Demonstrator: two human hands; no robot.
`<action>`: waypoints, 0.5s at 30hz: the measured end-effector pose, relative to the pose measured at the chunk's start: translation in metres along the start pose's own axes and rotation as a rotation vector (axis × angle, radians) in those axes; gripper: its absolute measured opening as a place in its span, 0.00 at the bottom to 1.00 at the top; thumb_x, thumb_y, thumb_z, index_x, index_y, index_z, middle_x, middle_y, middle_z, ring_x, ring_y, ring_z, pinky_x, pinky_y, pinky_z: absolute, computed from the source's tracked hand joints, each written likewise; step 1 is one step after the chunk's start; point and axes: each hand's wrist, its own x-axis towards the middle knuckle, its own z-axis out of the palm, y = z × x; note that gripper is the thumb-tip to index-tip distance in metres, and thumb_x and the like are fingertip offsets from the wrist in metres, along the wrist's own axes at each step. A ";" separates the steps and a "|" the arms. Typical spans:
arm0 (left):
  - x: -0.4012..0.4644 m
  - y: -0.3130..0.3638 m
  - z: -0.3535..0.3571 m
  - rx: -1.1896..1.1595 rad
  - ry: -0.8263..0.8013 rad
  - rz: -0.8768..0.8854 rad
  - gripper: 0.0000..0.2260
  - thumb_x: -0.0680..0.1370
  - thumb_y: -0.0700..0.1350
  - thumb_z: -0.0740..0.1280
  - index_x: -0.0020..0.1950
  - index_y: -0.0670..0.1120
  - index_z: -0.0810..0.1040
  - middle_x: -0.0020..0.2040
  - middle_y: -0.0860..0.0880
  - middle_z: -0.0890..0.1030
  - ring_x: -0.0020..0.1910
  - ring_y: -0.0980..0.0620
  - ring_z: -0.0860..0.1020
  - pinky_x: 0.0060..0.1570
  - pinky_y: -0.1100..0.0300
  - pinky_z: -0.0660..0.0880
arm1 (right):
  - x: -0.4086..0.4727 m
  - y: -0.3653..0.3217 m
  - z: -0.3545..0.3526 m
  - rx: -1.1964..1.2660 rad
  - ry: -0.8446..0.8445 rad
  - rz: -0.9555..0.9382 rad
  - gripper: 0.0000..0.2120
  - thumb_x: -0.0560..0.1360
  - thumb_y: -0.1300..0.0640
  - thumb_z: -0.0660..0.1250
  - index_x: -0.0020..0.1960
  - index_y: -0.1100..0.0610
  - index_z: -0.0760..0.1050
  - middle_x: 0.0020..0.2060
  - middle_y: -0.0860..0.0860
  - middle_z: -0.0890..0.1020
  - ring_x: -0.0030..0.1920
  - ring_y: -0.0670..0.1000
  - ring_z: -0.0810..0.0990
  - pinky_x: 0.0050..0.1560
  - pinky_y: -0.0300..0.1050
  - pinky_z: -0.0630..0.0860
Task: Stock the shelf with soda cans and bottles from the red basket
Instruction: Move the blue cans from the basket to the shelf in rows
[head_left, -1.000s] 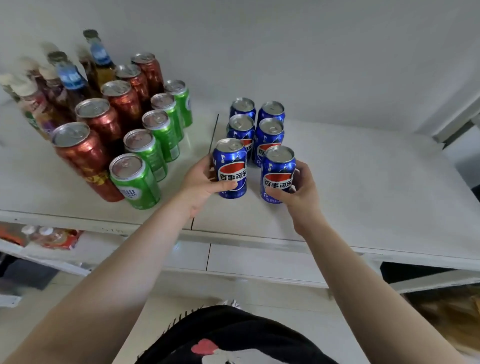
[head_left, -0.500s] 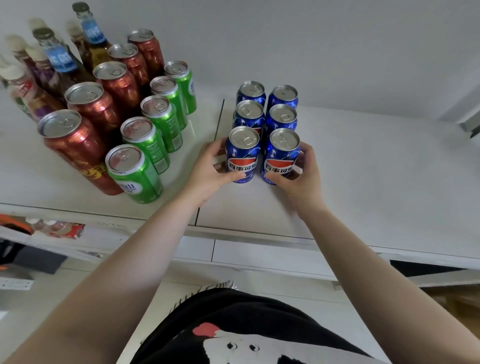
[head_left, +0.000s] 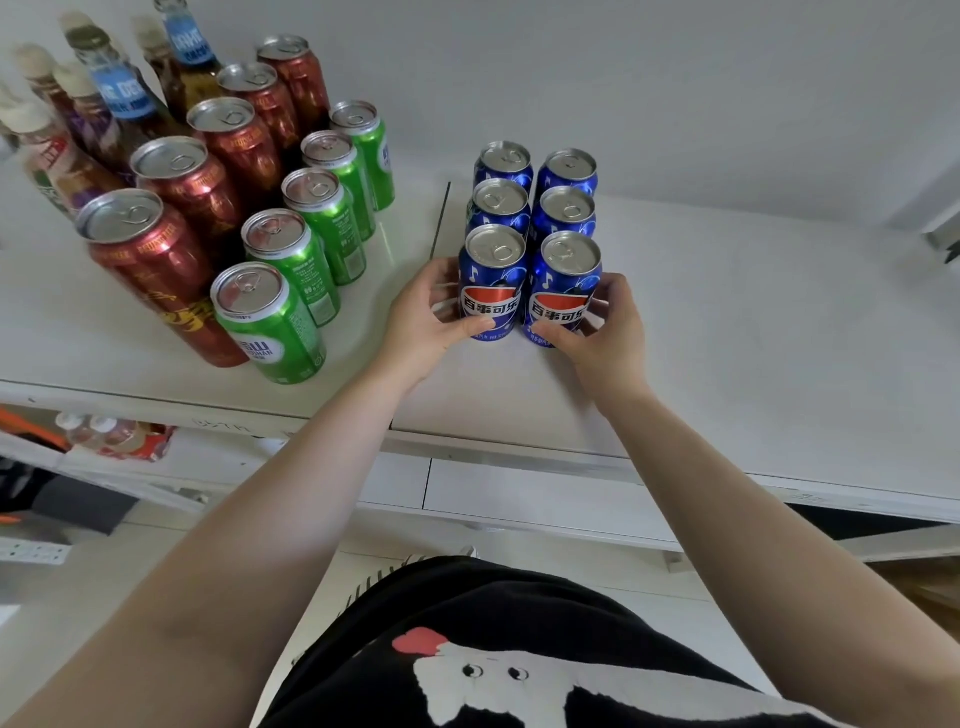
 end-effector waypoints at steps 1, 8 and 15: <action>0.000 -0.001 0.000 0.001 -0.002 0.002 0.28 0.64 0.44 0.79 0.60 0.51 0.73 0.57 0.56 0.80 0.57 0.57 0.79 0.57 0.59 0.76 | 0.001 0.000 0.000 -0.004 -0.001 0.002 0.29 0.62 0.52 0.80 0.57 0.48 0.69 0.51 0.38 0.77 0.52 0.34 0.76 0.44 0.31 0.76; 0.002 0.000 -0.002 0.016 -0.011 0.013 0.27 0.63 0.46 0.79 0.58 0.52 0.73 0.57 0.54 0.81 0.57 0.55 0.79 0.57 0.58 0.76 | 0.003 0.001 -0.002 -0.021 -0.009 0.020 0.29 0.63 0.54 0.80 0.58 0.51 0.69 0.52 0.40 0.78 0.53 0.38 0.77 0.49 0.37 0.78; 0.002 -0.002 -0.003 0.034 -0.009 0.011 0.27 0.64 0.45 0.79 0.60 0.51 0.73 0.58 0.55 0.80 0.57 0.57 0.79 0.56 0.59 0.76 | 0.003 0.000 -0.004 -0.038 -0.023 0.027 0.28 0.63 0.52 0.80 0.57 0.49 0.68 0.51 0.38 0.77 0.53 0.37 0.76 0.46 0.34 0.77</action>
